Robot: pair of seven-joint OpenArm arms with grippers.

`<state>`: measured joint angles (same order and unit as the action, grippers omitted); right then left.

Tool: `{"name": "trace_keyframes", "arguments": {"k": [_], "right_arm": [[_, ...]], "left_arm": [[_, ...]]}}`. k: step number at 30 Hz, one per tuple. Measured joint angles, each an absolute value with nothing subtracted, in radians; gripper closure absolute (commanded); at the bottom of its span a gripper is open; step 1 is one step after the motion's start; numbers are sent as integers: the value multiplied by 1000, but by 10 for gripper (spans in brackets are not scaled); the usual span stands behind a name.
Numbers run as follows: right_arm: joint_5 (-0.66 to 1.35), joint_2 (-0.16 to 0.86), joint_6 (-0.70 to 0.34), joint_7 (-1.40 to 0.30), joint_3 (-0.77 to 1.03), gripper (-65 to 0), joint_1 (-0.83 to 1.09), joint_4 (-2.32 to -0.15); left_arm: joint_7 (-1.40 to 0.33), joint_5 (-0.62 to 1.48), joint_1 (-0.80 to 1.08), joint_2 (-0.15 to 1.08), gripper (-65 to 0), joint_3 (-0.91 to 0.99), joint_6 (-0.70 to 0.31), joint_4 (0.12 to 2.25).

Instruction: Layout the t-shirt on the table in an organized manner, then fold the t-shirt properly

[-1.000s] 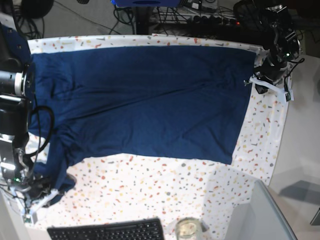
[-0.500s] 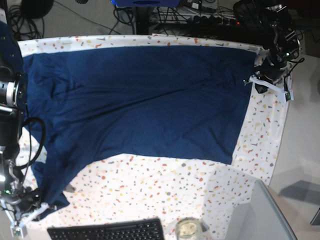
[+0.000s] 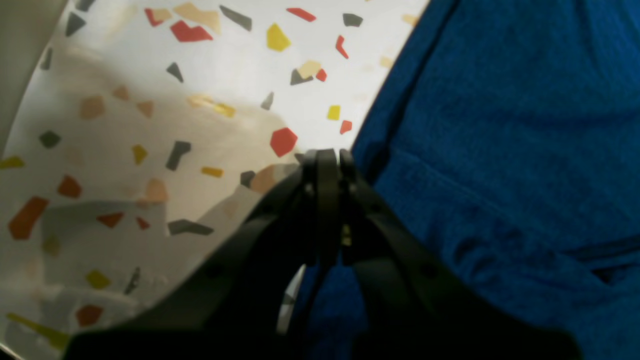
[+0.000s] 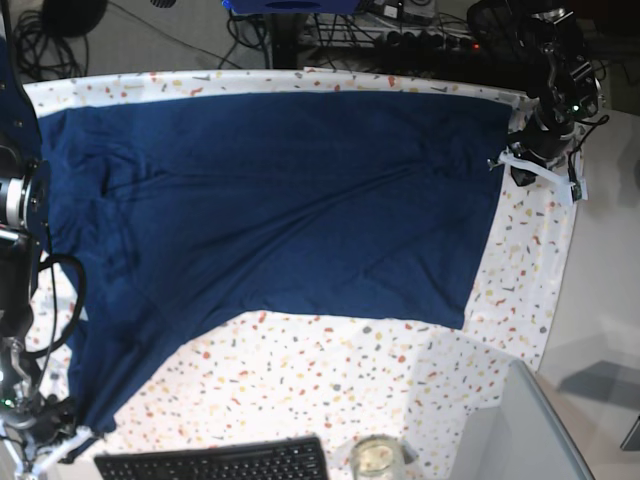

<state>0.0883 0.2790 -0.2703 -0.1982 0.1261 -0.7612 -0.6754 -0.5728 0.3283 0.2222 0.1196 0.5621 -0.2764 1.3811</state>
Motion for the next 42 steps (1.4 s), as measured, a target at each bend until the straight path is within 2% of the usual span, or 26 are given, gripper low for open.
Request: {"name": "trace_keyframes", "arguments": {"k": [7, 13, 17, 21, 31, 36, 42], "right_arm": [[86, 279, -271, -196, 126, -6, -720, -678], [88, 274, -270, -194, 126, -6, -665, -693], [93, 255, -270, -208, 127, -6, -560, -849], [93, 228, -271, -341, 126, -6, -464, -1059], [96, 105, -271, -502, 127, -5, -167, -1388], [96, 59, -271, -546, 127, -5, -52, -1442], [94, 35, -271, -542, 131, -15, 17, -1388]], "left_arm": [[-575, 327, 226, 119, 0, 562, -276, 1395], [-577, 329, 245, 120, 0, 661, -272, 1483], [-577, 323, 253, 118, 0, 687, -273, 1487], [-578, 326, 283, 117, 0, 689, -277, 1487], [-581, 329, 305, 117, 0, 692, -277, 1484], [-581, 330, 305, 117, 0, 691, -277, 1483], [-581, 329, 305, 117, 0, 686, -277, 1483]]}}
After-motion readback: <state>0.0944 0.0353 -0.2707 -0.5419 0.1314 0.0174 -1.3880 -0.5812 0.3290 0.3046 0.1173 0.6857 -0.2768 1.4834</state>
